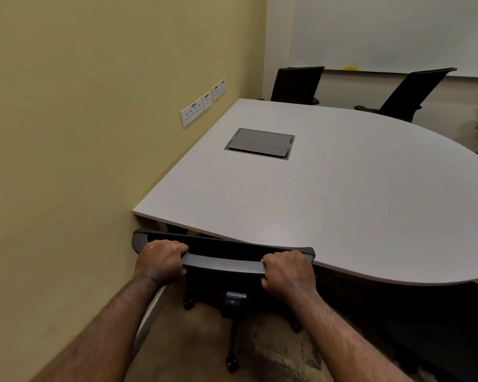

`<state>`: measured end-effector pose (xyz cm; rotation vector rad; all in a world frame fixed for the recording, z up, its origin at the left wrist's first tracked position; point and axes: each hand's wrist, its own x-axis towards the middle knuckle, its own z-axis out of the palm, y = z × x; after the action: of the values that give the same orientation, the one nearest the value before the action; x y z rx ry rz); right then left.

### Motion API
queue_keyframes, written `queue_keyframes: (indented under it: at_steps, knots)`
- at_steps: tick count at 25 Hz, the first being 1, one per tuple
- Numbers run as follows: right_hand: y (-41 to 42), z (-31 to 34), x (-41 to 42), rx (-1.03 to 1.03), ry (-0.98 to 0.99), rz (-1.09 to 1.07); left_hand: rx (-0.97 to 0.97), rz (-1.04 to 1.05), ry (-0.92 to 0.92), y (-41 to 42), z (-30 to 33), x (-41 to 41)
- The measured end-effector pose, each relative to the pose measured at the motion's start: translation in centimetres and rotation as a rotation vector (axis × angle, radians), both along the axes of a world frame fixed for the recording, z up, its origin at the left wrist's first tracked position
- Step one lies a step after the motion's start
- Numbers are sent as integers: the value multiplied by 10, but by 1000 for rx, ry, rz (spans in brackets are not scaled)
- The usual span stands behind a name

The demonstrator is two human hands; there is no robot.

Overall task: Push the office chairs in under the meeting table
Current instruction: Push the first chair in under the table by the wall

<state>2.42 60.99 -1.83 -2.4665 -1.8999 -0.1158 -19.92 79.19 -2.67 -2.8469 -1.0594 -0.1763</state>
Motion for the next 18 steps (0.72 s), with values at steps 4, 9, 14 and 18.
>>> queue_keyframes:
  at_steps: [4, 9, 14, 18]
  knots:
    - [19, -1, -4, 1, -5, -8, 0, 3, 31, 22, 2, 0]
    - [40, -2, -6, -2, 1, -19, 2, -5, 57, 48, 3, 3]
    - [60, -3, -8, 11, 17, -22, 8, -26, 51, 72, 4, 4]
    - [76, -4, -13, 20, 16, -31, 12, -41, 29, 91, 4, 3]
